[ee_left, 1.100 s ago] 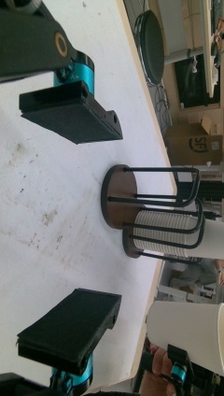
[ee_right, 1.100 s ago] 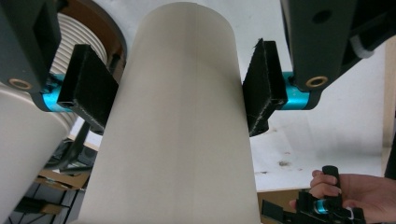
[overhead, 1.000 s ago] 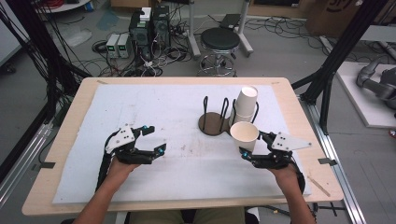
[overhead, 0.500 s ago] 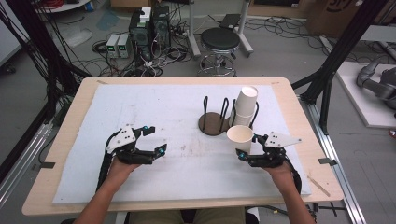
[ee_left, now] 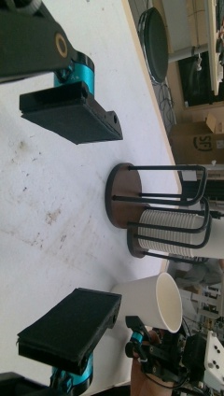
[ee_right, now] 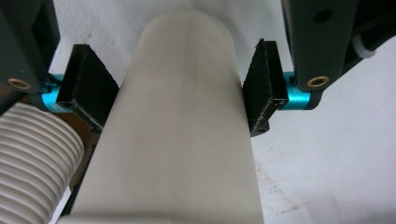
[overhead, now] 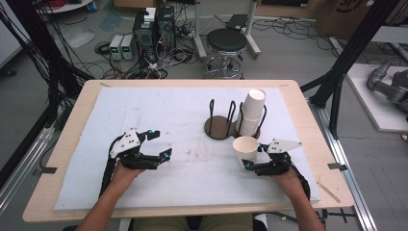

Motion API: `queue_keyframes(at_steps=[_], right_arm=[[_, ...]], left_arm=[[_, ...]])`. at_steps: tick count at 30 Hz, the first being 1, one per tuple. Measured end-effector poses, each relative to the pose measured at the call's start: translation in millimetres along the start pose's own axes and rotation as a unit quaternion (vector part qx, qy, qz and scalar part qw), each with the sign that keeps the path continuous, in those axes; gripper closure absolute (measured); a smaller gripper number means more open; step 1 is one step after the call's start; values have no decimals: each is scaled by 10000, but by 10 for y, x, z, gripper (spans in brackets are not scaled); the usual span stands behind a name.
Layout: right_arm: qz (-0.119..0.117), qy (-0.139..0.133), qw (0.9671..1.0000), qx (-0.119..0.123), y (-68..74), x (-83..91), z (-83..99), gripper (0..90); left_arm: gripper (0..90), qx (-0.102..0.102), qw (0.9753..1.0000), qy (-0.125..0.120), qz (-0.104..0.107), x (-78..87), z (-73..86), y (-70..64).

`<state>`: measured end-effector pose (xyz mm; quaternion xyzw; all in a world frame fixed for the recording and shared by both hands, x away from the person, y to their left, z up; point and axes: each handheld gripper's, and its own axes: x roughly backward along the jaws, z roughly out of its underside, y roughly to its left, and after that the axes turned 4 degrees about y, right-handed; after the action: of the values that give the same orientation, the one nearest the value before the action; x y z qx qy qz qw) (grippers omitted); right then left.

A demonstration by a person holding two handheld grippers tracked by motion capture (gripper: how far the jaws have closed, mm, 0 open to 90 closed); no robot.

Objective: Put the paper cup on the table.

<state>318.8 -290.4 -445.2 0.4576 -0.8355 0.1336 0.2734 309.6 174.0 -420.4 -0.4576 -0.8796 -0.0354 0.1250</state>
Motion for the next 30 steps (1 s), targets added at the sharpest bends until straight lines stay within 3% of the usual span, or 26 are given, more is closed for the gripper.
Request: queue_keyframes(at_steps=[7,14,17,30], right_arm=[[24,215,9997,89,7,75,25,314],[10,341,9994,-72,-5,124,60,283],[145,337,9991,-204,-4,150,75,195],[255,236,9988,-355,67,436,177,195]], left_arm=[[183,39,10000,12,-31,13,8,15],[183,59,10000,41,-40,14,16,13],[183,49,10000,43,-37,19,15,15],[183,86,9999,-1,-82,40,9,38]])
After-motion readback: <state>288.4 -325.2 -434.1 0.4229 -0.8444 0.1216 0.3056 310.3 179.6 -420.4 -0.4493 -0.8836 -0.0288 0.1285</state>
